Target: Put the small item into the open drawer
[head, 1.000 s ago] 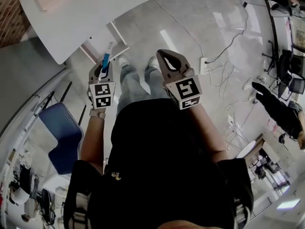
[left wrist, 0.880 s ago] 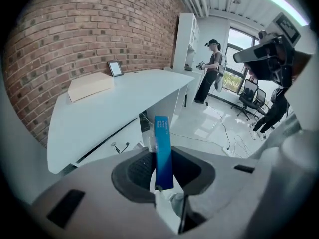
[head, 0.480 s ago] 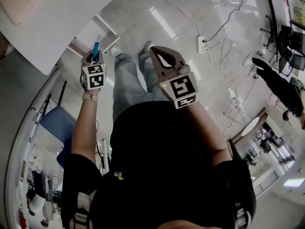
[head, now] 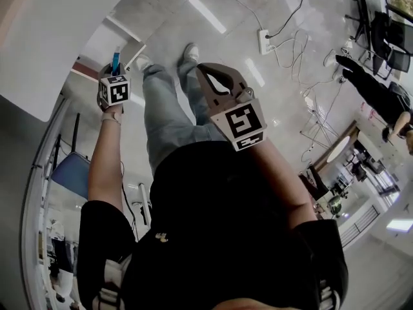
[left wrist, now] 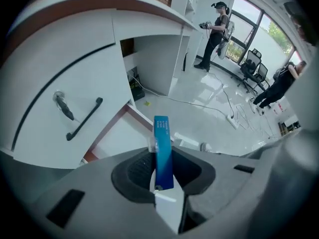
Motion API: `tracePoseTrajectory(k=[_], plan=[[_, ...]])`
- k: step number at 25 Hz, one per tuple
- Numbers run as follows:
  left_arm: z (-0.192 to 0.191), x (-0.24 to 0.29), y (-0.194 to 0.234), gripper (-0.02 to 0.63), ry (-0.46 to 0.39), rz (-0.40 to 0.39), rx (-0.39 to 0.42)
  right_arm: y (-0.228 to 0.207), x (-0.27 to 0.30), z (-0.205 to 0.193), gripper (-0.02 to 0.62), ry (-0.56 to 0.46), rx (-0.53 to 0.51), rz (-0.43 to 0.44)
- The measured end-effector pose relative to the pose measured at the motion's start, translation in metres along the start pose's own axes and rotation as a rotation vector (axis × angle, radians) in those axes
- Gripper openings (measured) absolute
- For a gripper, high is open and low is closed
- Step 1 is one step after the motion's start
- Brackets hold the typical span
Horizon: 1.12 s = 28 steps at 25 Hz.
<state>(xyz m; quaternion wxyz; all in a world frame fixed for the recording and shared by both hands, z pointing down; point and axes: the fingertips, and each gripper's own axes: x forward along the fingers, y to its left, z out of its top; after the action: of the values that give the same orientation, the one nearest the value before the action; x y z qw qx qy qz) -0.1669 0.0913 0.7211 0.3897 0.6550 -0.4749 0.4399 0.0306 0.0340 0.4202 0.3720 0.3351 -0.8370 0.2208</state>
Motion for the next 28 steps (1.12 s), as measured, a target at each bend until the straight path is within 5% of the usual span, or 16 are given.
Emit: tracePoseTrajectory(k=[15, 28], plan=[[-0.006, 0.101, 0.011, 0.087, 0.1, 0.014, 0.045, -0.008, 0.018, -0.049, 0.011, 0.114, 0.083, -0.004], [-0.023, 0.148, 0.006, 0.089, 0.176, 0.008, -0.005, -0.032, 0.017, -0.082, 0.011, 0.158, 0.122, -0.013]])
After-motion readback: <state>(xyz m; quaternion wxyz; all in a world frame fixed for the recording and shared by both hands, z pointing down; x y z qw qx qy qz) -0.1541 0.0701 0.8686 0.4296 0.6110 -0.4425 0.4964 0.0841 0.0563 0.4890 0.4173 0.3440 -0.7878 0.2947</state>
